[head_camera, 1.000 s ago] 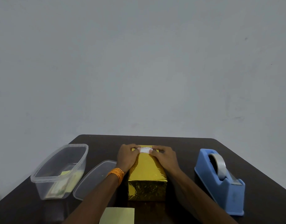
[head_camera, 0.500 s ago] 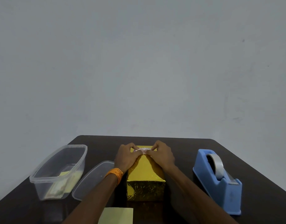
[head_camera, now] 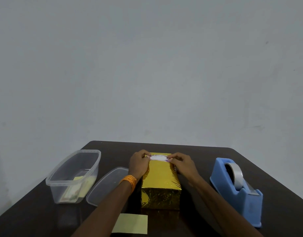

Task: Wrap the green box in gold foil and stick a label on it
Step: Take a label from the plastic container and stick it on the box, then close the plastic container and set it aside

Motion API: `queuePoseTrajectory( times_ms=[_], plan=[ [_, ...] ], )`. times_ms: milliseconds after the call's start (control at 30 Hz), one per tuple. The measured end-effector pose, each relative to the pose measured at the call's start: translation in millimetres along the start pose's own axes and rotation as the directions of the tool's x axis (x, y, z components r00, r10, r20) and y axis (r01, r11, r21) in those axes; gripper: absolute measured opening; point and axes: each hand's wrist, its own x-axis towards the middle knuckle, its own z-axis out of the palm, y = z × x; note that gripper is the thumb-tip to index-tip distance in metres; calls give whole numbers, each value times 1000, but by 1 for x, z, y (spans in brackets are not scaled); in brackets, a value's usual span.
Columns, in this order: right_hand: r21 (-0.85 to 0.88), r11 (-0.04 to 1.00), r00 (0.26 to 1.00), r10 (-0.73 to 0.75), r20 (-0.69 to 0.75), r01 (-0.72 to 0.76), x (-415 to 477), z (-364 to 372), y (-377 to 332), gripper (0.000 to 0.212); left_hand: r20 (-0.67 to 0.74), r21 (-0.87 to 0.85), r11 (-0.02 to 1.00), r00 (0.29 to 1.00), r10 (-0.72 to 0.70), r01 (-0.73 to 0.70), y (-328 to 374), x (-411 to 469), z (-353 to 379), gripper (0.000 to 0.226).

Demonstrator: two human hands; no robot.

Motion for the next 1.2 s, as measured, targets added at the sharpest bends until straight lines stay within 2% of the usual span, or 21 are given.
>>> queuePoseTrajectory(
  times_ms=[133, 300, 433, 500, 567, 633, 700, 767, 867, 933, 1000, 1100, 1200],
  plan=[
    [8, 1000, 1000, 26, 17, -26, -1, -1, -2, 19, -16, -61, 997, 999, -50, 49, 0, -3, -1, 20],
    [-115, 993, 1000, 9, -22, -12, -4, 1, -5, 20, 35, -39, 998, 998, -48, 50, 4, -9, -13, 21],
    [-265, 958, 963, -165, -214, 105, -14, 3, -26, 22, 37, 20, 999, 999, -34, 33, 7, -20, -45, 33],
    [-246, 950, 943, -249, -222, 194, -25, 14, -57, 24, 5, 105, 992, 998, -67, 66, 4, -22, -70, 36],
    [-182, 955, 949, -265, -169, 234, -37, 34, -91, 25, -5, 172, 972, 987, -159, 157, -2, -24, -96, 38],
    [-106, 974, 974, -212, -82, 203, -44, 61, -117, 24, 18, 237, 947, 974, -228, 217, -3, -28, -114, 37],
    [-34, 994, 994, -107, 30, 108, -49, 92, -133, 23, 69, 290, 927, 961, -268, 238, -3, -37, -122, 36],
    [8, 1000, 991, -4, 135, 3, -52, 125, -136, 17, 121, 301, 920, 947, -298, 251, -7, -46, -122, 36],
    [6, 989, 968, 143, 205, -147, -54, 162, -119, 29, 137, 281, 903, 918, -373, 325, -46, -30, -108, 52],
    [-44, 966, 943, 260, 206, -256, -53, 172, -104, 57, 132, 344, 886, 918, -373, 311, -55, -28, -105, 54],
    [-84, 943, 924, 333, 187, -323, -53, 174, -95, 71, 92, 368, 883, 934, -346, 291, -27, -49, -114, 49],
    [-82, 932, 916, 363, 171, -354, -50, 178, -90, 73, 79, 374, 886, 943, -324, 273, -19, -55, -114, 41],
    [22, 922, 911, 378, 163, -386, -44, 180, -91, 67, 68, 334, 897, 942, -329, 289, -17, -53, -111, 33]
  ],
)
